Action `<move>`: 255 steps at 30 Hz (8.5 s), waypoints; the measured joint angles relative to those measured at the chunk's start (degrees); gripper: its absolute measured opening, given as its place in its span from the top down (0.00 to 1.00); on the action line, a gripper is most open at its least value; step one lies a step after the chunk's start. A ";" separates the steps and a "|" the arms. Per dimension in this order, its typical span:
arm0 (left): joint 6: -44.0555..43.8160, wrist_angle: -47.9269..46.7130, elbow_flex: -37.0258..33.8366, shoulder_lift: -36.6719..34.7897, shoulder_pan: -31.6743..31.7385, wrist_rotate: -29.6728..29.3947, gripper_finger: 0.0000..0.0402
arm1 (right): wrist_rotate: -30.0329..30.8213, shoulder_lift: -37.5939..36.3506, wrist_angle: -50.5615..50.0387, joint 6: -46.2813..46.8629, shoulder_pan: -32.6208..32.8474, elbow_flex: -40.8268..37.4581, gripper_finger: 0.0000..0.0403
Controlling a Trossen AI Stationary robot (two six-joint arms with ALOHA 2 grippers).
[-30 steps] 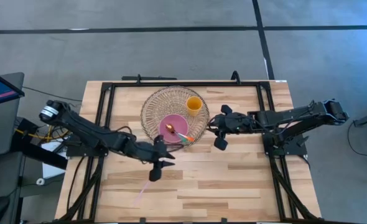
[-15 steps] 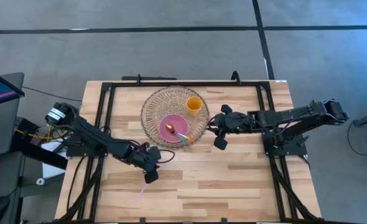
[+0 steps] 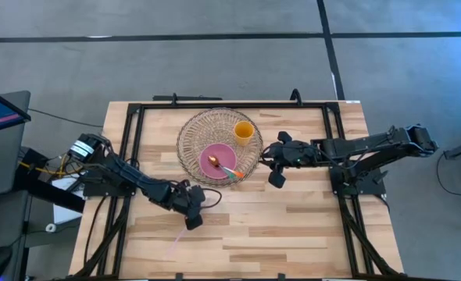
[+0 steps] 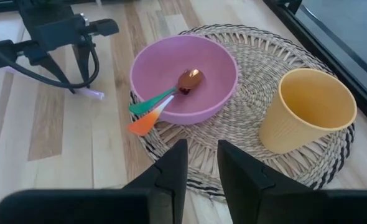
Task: Pick & Place Utensil
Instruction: Put the pink straw into the yellow cup, then return to Home Position
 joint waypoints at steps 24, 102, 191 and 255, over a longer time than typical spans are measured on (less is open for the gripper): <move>17.71 21.53 -0.20 -6.34 -4.75 2.67 0.99 | 0.02 0.00 0.20 0.00 0.00 0.00 0.80; 42.29 82.34 12.28 17.93 51.06 40.34 0.87 | 0.20 0.00 1.51 -0.57 -2.40 0.00 0.80; 19.49 69.93 -39.57 -63.96 51.49 59.79 0.52 | -12.11 -41.50 11.29 -3.37 17.14 -18.86 0.80; 12.42 67.98 -40.59 -63.91 71.29 63.66 0.52 | -6.19 -65.78 16.26 -11.54 3.81 -45.31 0.80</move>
